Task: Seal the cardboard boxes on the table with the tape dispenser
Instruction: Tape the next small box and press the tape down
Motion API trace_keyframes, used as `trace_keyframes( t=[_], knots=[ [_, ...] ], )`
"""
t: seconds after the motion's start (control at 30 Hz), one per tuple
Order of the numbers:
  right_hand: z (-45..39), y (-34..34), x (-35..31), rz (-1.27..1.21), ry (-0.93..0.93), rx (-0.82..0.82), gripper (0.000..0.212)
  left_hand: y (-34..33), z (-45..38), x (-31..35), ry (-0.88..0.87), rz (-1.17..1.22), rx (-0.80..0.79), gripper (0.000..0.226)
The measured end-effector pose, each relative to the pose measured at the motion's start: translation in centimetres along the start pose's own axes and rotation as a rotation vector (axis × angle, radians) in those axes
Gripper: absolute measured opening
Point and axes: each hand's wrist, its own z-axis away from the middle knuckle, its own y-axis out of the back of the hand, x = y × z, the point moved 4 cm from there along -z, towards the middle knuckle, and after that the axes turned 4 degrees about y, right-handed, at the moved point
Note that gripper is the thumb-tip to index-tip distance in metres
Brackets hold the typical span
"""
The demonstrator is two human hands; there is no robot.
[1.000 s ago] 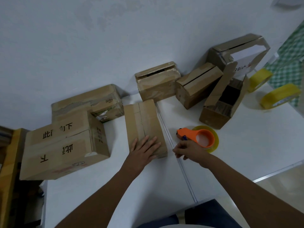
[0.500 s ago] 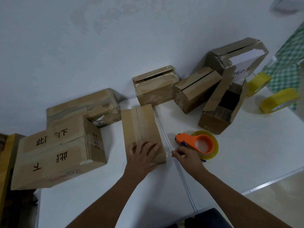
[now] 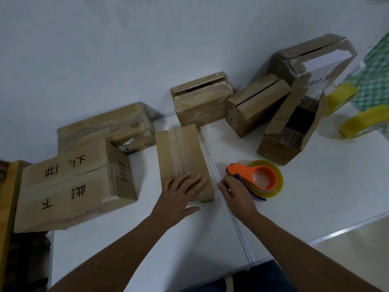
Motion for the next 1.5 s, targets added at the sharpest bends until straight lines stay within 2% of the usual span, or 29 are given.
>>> trace_keyframes(
  t=[0.23, 0.47, 0.63, 0.77, 0.87, 0.93, 1.03, 1.13, 1.2, 1.27, 1.33, 1.37, 1.43, 1.5],
  knots=[
    [-0.6, -2.0, -1.1, 0.016, 0.029, 0.036, 0.02, 0.2, 0.0, -0.2, -0.047, -0.016, -0.072, 0.092],
    [-0.5, -3.8, -0.8, -0.013, -0.193, -0.001, 0.022, -0.1, 0.0, -0.2, -0.03, -0.037, -0.1, 0.093],
    [-2.1, -4.4, 0.7, 0.044, -0.345, -0.178, 0.027, 0.1, -0.1, 0.0, -0.019, -0.04, -0.089, 0.09],
    [-0.2, -2.9, 0.1, -0.275, -0.264, -0.139, 0.041, 0.1, 0.0, -0.1, -0.006, -0.041, -0.069, 0.09],
    [1.4, -1.8, -0.5, -0.335, -0.101, -0.227, 0.054, -0.1, -0.1, -0.1, -0.014, -0.046, -0.045, 0.09],
    [0.8, -0.8, -0.7, -0.262, -0.059, -0.281, 0.056, -0.2, -0.1, -0.1, -0.02, -0.047, -0.045, 0.091],
    [-1.2, -0.8, -1.4, -0.01, -0.027, -0.374, 0.054, -0.5, -0.2, -0.1, -0.025, -0.063, -0.058, 0.093],
    [-1.5, -2.3, -2.4, 0.184, -0.046, -0.318, 0.05, -0.4, -0.1, -0.1, -0.028, -0.058, -0.106, 0.089],
    [-1.0, -2.8, -2.6, 0.187, -0.072, -0.3, 0.052, 0.1, -0.2, 0.0, -0.028, 0.004, -0.151, 0.078],
    [-0.6, -2.3, -2.4, 0.158, -0.088, -0.352, 0.069, 0.7, -0.5, -0.1, 0.004, 0.091, -0.202, 0.069],
    [-0.1, -1.4, -2.3, 0.189, -0.061, -0.38, 0.092, 2.0, -1.3, -0.6, 0.067, 0.273, -0.218, 0.062],
    [0.2, -0.8, -2.5, 0.254, -0.004, -0.36, 0.094, 2.8, -1.6, -1.1, 0.129, 0.425, -0.208, 0.059],
    [0.7, -0.3, -3.8, 0.425, 0.15, -0.282, 0.085, 4.5, -1.3, -3.1, 0.326, 0.723, -0.06, 0.054],
    [1.0, -0.7, -5.3, 0.496, 0.24, -0.241, 0.074, 5.5, 0.9, -5.3, 0.603, 0.931, 0.136, 0.048]
  ],
)
